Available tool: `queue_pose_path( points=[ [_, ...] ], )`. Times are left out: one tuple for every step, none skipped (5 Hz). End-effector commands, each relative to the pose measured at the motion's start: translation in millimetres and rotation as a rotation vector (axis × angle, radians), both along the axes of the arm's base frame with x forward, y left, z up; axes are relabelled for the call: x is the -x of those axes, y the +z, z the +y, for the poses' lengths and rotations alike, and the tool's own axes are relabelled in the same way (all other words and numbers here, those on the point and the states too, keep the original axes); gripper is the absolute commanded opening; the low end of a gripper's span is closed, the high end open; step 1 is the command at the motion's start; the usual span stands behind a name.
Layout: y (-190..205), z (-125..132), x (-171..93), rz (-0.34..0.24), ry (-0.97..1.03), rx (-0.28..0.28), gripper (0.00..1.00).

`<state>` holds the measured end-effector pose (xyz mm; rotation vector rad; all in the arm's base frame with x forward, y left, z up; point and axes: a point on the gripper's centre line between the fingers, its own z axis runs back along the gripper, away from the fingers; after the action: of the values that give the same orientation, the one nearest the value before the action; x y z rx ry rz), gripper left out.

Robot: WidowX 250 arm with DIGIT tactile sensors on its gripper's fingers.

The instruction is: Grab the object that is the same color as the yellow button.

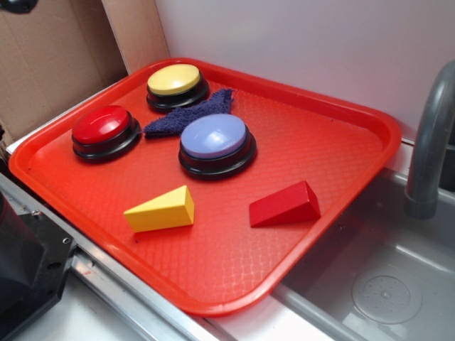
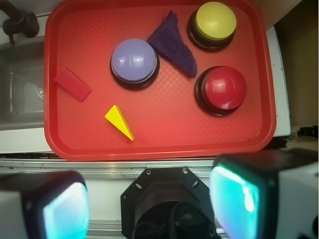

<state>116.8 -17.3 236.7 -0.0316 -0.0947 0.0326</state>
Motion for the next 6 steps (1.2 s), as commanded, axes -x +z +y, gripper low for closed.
queue_pose_path(
  points=[
    [0,0,0,0.0,0.0,0.0,1.0],
    [-16,-5,-12,-0.014,-0.109,-0.038,1.0],
    [-36,-12,-29,-0.01,-0.19,-0.093,1.0],
    [-57,-22,-45,-0.053,-0.354,-0.127,1.0],
    [-81,-30,-51,-0.072,-0.429,-0.182,1.0],
    [-108,-35,-52,-0.062,-0.46,-0.177,1.0]
  ],
)
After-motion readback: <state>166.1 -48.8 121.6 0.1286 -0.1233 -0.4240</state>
